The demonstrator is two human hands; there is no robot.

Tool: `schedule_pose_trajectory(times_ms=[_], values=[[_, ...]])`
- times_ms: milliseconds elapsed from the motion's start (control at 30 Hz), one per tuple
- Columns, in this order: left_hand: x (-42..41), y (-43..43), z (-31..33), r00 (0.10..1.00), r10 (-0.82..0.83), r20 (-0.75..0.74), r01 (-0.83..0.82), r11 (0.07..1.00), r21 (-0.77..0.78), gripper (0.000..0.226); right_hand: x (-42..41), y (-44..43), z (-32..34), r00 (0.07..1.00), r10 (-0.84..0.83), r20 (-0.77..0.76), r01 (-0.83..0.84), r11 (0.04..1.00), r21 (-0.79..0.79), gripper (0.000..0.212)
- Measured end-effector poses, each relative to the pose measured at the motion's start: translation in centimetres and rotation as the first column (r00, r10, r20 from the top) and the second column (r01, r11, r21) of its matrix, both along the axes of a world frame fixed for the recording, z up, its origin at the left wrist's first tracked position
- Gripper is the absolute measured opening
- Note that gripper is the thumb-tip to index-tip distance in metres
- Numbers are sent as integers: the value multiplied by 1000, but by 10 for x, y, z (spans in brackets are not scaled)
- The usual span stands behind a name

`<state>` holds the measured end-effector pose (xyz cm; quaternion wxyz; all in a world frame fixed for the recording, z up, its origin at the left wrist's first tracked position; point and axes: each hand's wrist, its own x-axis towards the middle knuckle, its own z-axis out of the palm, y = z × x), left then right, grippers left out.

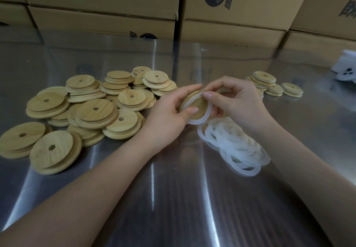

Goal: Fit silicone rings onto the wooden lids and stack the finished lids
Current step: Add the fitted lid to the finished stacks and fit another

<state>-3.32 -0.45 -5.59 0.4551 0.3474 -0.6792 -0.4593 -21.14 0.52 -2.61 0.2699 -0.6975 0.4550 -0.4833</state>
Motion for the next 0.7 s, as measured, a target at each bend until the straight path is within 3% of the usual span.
schedule_pose_trajectory(times_ms=[400, 700], values=[[2, -1, -4, 970, 136, 203, -79, 961, -266, 53, 1, 0, -1, 999, -25, 27, 24, 999, 28, 12], [1, 0, -6, 977, 110, 183, -52, 953, -298, 36, -2, -1, 2, 999, -30, 36, 27, 996, 84, 10]])
